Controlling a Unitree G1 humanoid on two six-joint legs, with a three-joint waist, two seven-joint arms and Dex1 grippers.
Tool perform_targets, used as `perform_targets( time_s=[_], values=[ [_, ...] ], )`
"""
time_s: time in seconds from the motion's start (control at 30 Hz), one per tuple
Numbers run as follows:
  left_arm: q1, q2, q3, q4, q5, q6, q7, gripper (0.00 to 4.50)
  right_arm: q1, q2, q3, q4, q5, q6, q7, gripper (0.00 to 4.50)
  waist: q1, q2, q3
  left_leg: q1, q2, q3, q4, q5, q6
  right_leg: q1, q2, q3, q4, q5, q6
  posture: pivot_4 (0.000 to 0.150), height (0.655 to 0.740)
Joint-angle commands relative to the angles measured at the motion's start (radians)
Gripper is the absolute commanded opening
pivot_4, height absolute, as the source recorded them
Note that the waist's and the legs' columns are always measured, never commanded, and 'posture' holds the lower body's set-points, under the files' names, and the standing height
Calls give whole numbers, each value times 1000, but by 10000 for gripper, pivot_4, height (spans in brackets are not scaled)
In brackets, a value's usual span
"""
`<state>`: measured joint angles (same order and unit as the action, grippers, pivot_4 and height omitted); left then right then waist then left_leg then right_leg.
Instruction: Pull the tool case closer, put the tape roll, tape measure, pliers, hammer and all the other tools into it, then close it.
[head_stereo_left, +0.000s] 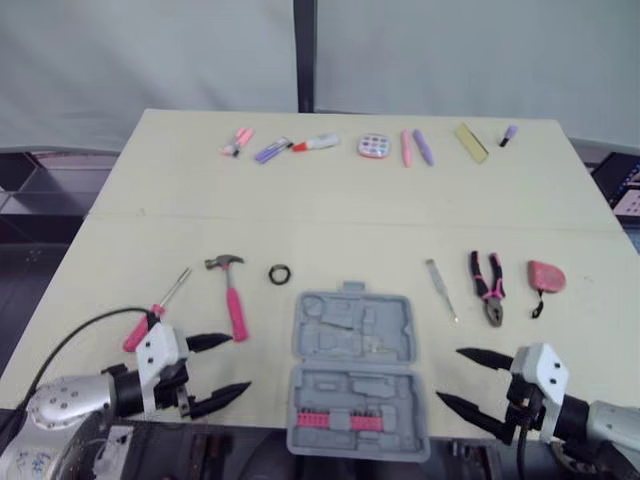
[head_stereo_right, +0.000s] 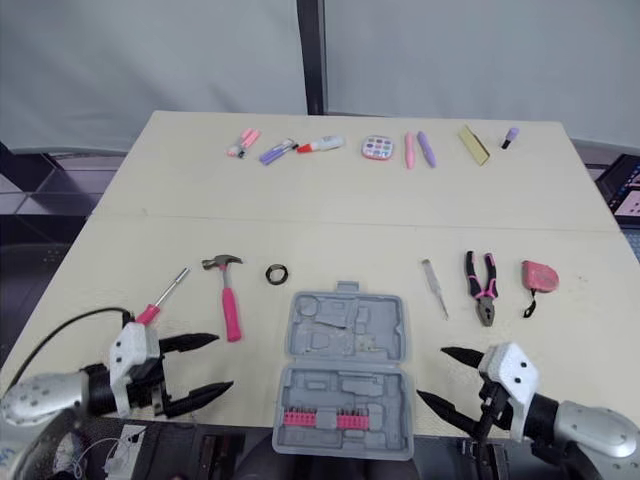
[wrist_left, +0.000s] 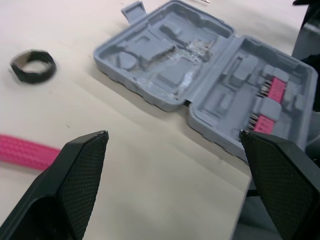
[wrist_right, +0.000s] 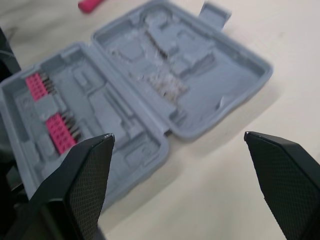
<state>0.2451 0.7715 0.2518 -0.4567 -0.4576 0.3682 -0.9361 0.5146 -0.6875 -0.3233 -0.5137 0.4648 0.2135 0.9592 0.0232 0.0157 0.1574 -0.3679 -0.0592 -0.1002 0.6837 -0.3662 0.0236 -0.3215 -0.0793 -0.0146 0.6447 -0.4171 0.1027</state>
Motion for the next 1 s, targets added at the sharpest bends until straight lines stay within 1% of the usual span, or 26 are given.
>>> perform_targets(
  time_s=[0.03, 0.13, 0.2, 0.23, 0.3, 0.37, 0.4, 0.47, 0.53, 0.6, 0.67, 0.77, 0.83, 1.0],
  values=[
    [-71, 64, -15, -40, -29, 95, -1, 45000, 17, 19, 0, -27, 19, -49, 22, 43983, -1, 0, 0, 0, 0, 0, 0, 0, 0, 0, 0, 0, 1, 0, 0, 1500, 7134],
    [-131, 147, -47, -61, -34, 199, -14, 45000, 22, 27, 18, -29, 14, -60, 20, 43983, -8, 0, 0, 0, 0, 0, -1, 0, 0, -1, 0, 0, 1, 0, 0, 1500, 7134],
    [-173, 197, -65, -72, -65, 275, -36, 45000, 23, 28, 24, -30, 14, -63, 17, 43983, -13, 1, 0, 0, 1, 0, -1, 0, 0, -1, 1, 0, 1, 0, 0, 1500, 7134],
    [-220, 257, -91, -87, -64, 321, -61, 45000, 20, 27, 27, -24, 12, -66, 17, 43983, -13, 1, 0, 0, 1, 0, -1, 0, 0, -1, 1, 0, 2, 0, 0, 1500, 7134],
    [-320, 343, -143, -102, -65, 391, -96, 45000, 12, 24, 33, -13, 6, -70, 16, 43983, -15, 0, 0, 0, 1, 0, -1, 0, 0, -1, 1, 0, 2, 0, 0, 1500, 7134],
    [-462, 425, -242, -92, -3, 424, -124, 45000, -2, 19, 39, 0, 0, -72, 13, 43983, -8, 0, 0, 0, 0, 0, 0, 0, 0, -1, 1, 1, 2, 0, 0, 1500, 7134],
    [-536, 460, -303, -74, 45, 413, -154, 45000, -8, 17, 43, 5, -3, -73, 13, 43983, -8, 0, 0, 0, 0, 0, 0, 0, 0, -1, 1, 1, 2, 0, 0, 1500, 7134],
    [-662, 490, -405, -29, 119, 403, -200, 45000, -21, 13, 49, 14, -8, -72, 12, 43983, -8, 1, 0, 0, -2, 0, -1, 0, 0, -1, 1, 2, 2, 0, 0, 1500, 7134],
    [-773, 502, -514, 30, 231, 328, -269, 45000, -34, 8, 53, 26, -13, -71, 14, 43983, -8, 1, 1, 0, -2, 0, -1, 0, 0, -2, 1, 1, 4, 0, 0, 1500, 7134],
    [-851, 501, -597, 79, 320, 278, -330, 45000, -43, 3, 54, 37, -16, -74, 17, 43983, -10, 1, 1, 0, -2, 0, -1, 0, 0, -3, 2, 0, 7, 0, 0, 1500, 7134],
    [-927, 469, -665, 140, 388, 245, -382, 45000, -56, -3, 55, 47, -16, -73, 17, 43983, -13, 1, 1, 0, -1, 1, -1, 0, 0, -4, 2, 0, 9, 0, 0, 1500, 7134],
    [-1058, 368, -784, 264, 523, 182, -432, 45000, -75, -15, 56, 60, -18, -71, 19, 43983, -11, 0, 1, 0, -1, 1, 0, 0, 0, -4, 2, 0, 10, 0, 0, 1500, 7134],
    [-1125, 305, -851, 341, 624, 158, -438, 45000, -81, -22, 53, 63, -15, -69, 19, 43983, -9, 0, 1, -1, -2, 1, 1, 0, 0, -4, 2, -1, 10, 0, 0, 1500, 7134],
    [-1204, 165, -915, 486, 749, 137, -435, 45000, -86, -43, 44, 65, -8, -57, 25, 43983, -5, -1, 2, -1, -3, 0, 1, 0, 1, -6, 2, -3, 15, 0, 0, 1500, 7134]
  ],
)
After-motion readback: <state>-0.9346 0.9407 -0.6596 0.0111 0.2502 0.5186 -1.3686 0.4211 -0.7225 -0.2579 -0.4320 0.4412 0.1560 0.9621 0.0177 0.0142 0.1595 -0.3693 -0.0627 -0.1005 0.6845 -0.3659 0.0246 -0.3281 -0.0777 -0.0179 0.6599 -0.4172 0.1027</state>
